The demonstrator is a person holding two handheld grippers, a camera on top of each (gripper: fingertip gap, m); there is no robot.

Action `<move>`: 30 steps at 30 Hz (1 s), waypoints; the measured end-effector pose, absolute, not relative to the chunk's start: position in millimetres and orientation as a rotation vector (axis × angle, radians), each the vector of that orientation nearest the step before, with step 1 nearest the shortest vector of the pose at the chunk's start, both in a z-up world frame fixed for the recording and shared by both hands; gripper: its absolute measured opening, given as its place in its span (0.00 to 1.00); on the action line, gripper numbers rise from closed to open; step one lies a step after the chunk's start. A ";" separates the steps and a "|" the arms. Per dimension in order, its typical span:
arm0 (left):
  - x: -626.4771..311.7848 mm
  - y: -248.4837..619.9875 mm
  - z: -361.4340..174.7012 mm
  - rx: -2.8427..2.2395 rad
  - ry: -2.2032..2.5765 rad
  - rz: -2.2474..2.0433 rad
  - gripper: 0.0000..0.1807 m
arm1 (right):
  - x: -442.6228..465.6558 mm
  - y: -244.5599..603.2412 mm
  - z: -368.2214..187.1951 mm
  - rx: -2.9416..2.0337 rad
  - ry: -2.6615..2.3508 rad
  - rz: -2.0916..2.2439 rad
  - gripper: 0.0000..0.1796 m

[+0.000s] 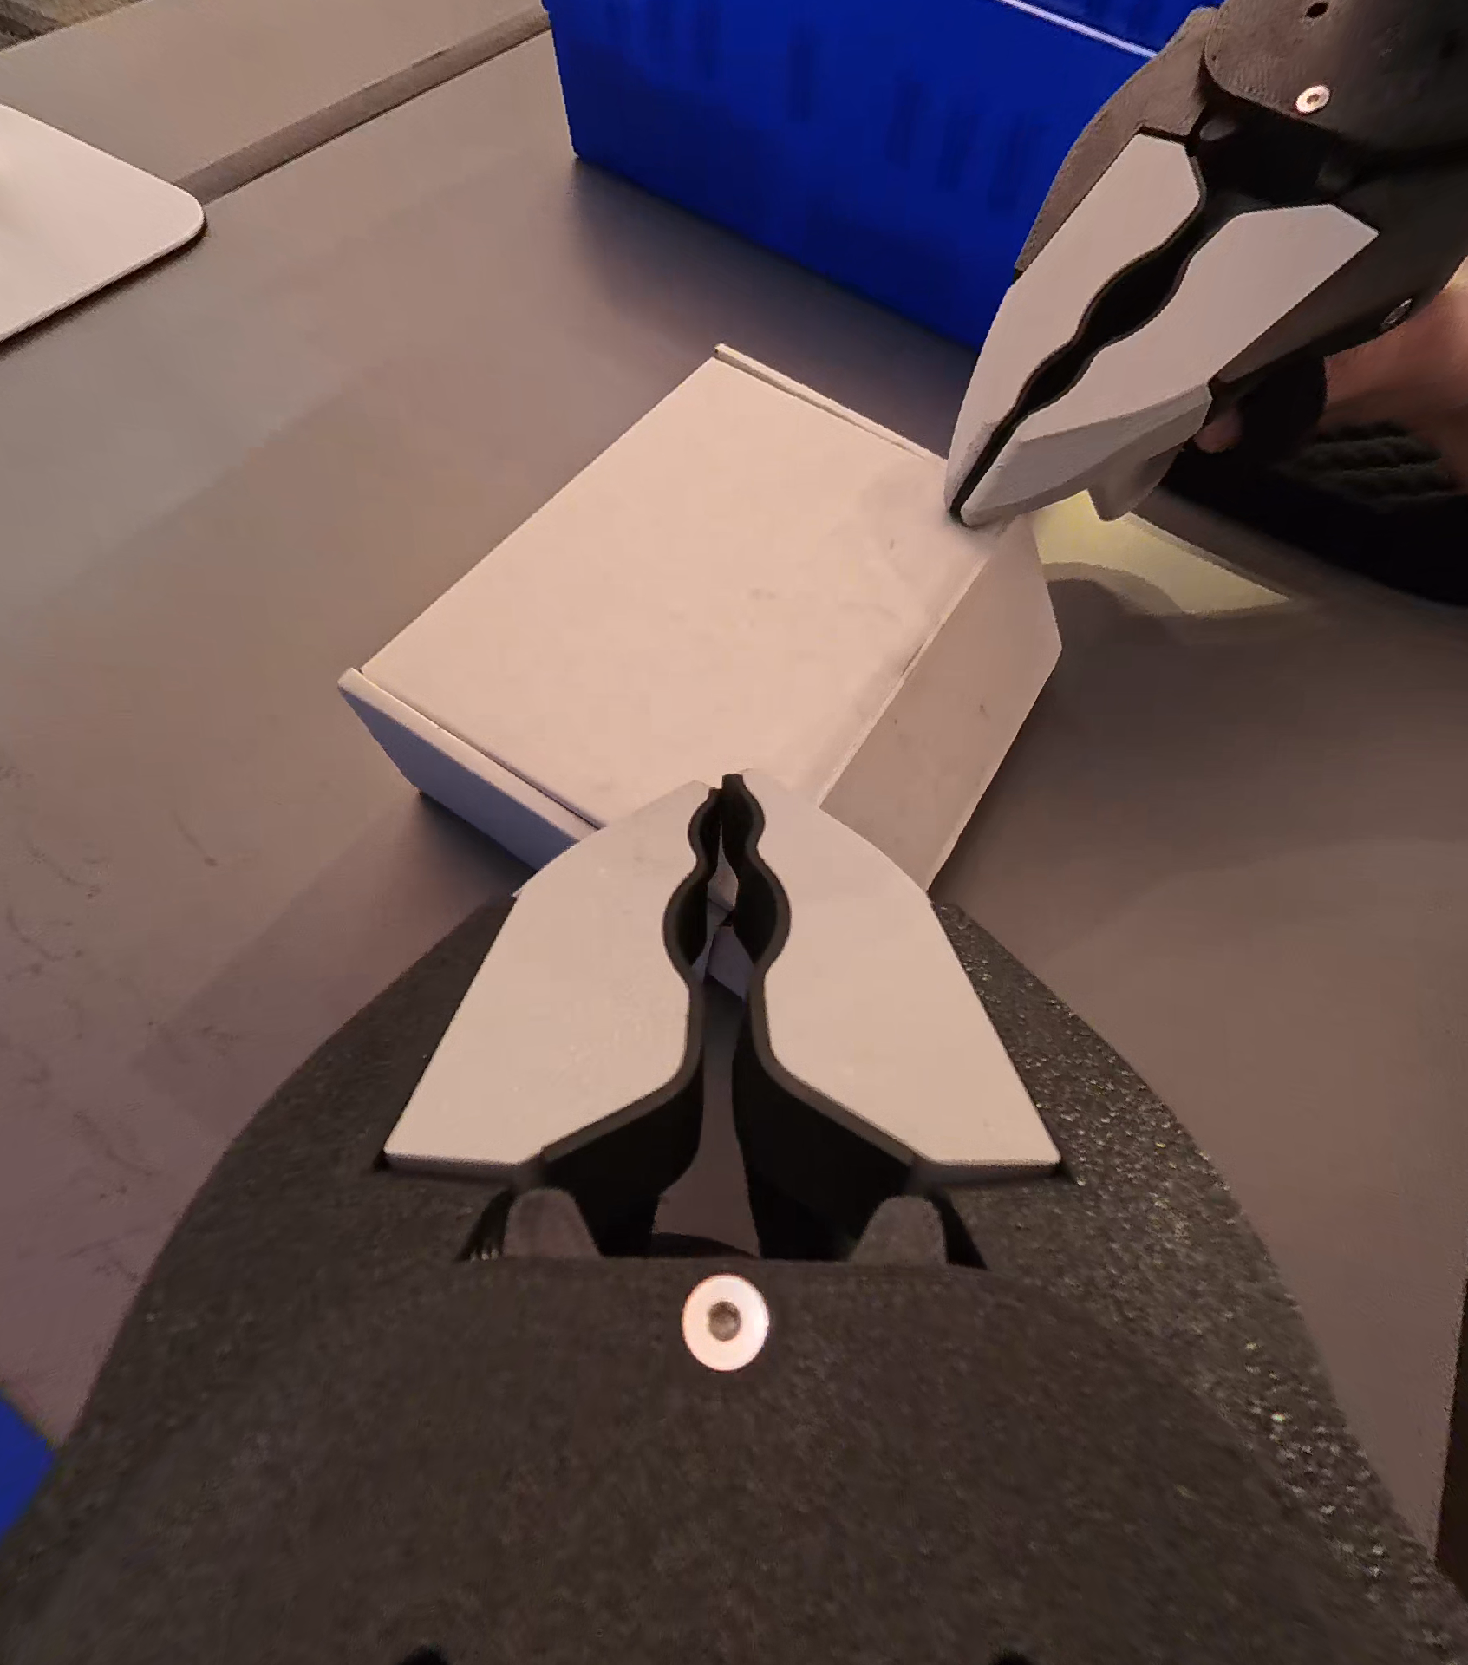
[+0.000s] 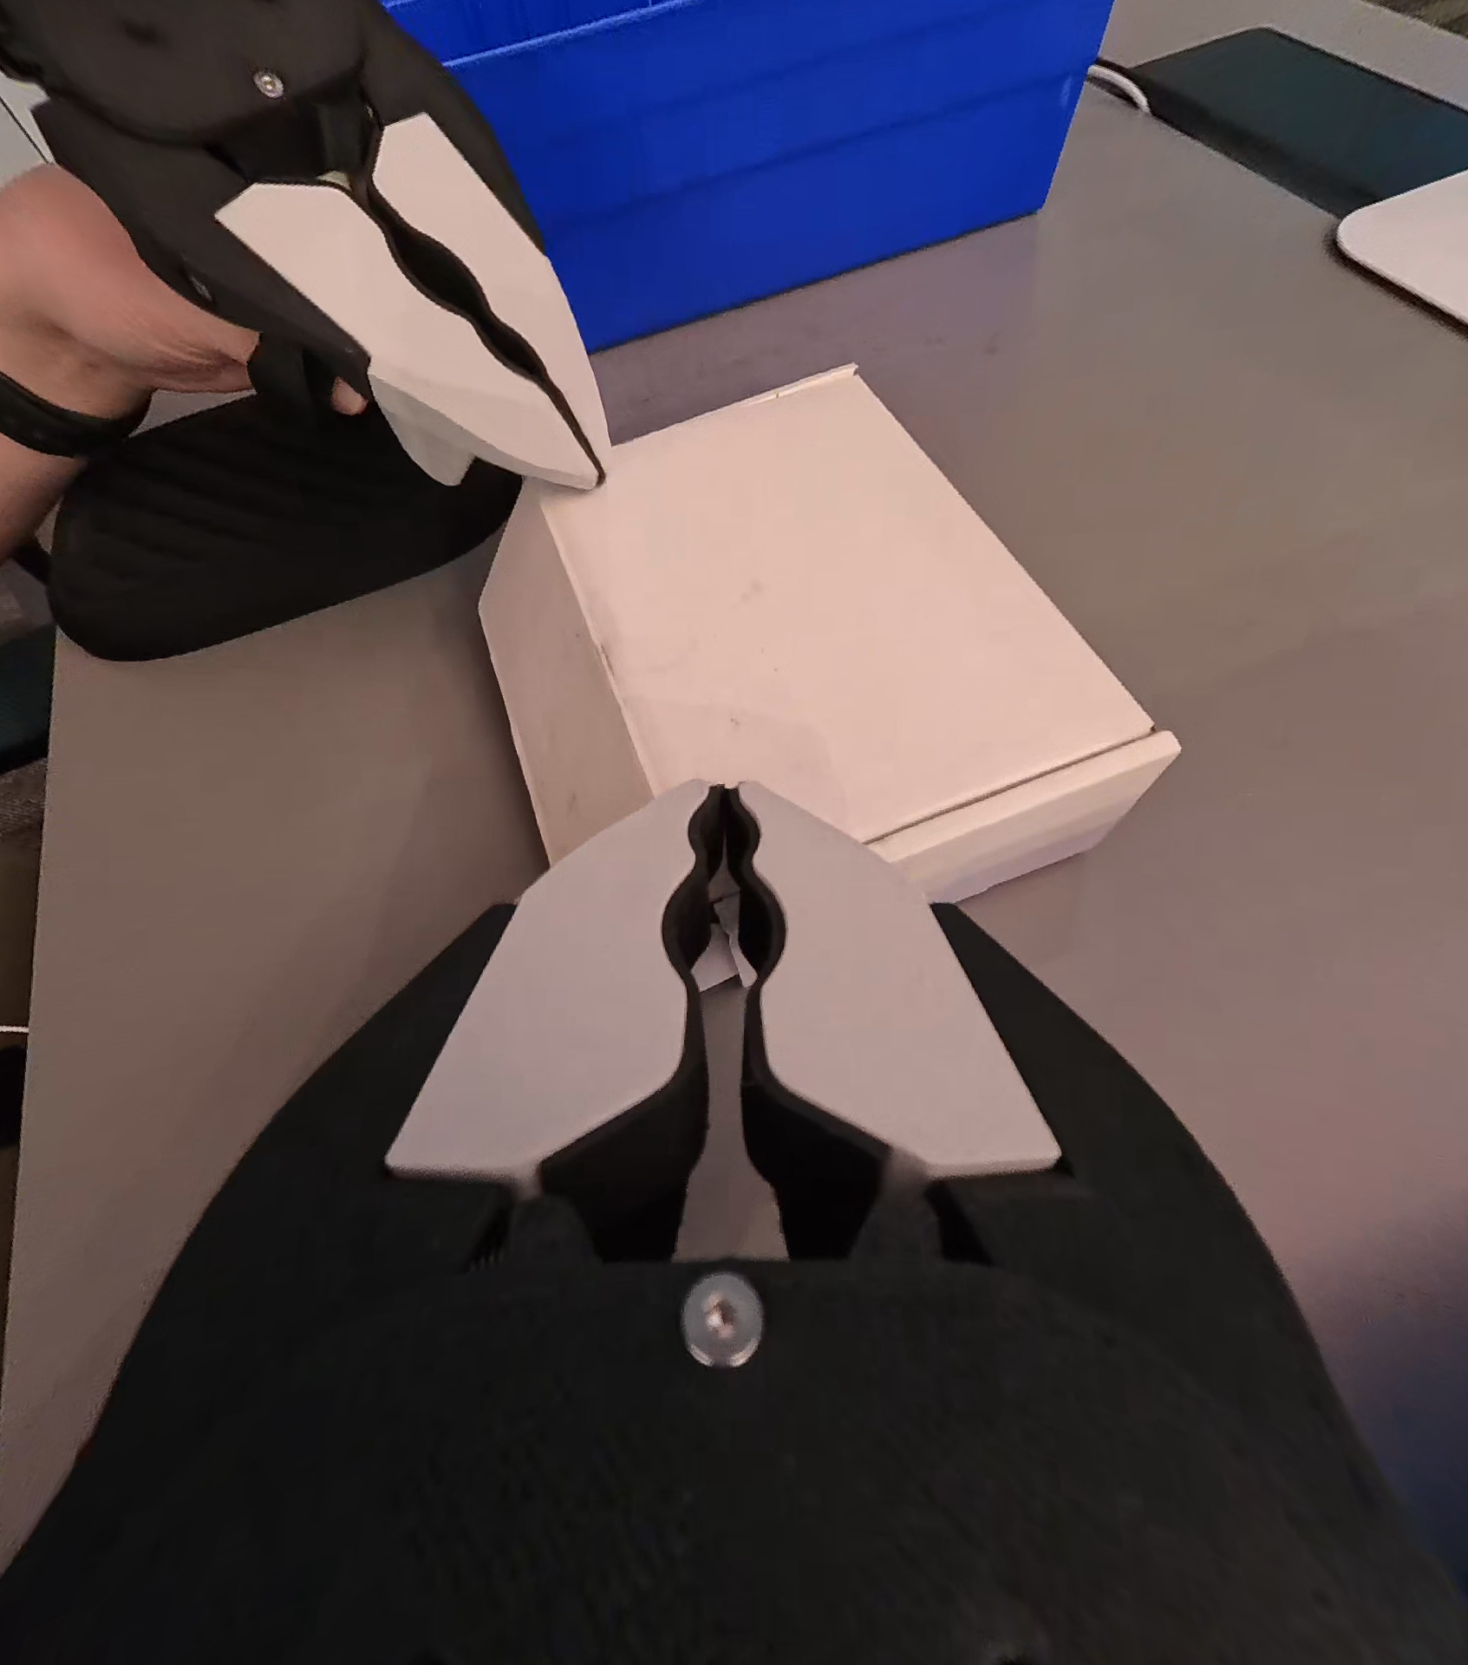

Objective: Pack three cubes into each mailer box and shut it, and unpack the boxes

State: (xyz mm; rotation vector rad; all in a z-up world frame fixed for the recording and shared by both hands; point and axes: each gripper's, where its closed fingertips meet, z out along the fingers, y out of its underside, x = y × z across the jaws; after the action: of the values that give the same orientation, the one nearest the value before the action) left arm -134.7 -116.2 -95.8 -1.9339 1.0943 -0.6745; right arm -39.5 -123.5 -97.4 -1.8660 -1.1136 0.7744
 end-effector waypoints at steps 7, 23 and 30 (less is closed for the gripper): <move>-134.8 -116.1 -100.1 -1.945 1.128 -0.649 0.00 | -39.2 -123.5 -100.2 -1.878 -1.150 0.745 0.01; -157.7 -126.0 -115.4 -1.986 1.198 -0.627 0.31 | -19.8 -135.1 -124.7 -2.004 -1.091 0.709 0.36; -151.5 -129.7 -141.3 -2.003 1.393 -0.532 0.32 | -26.7 -130.7 -139.7 -2.033 -1.206 0.632 0.32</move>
State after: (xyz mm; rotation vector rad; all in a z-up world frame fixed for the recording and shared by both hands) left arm -151.5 -129.7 -141.3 -2.0034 1.3932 -0.5317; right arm -26.7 -130.7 -139.7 -2.0333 -1.2063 0.6325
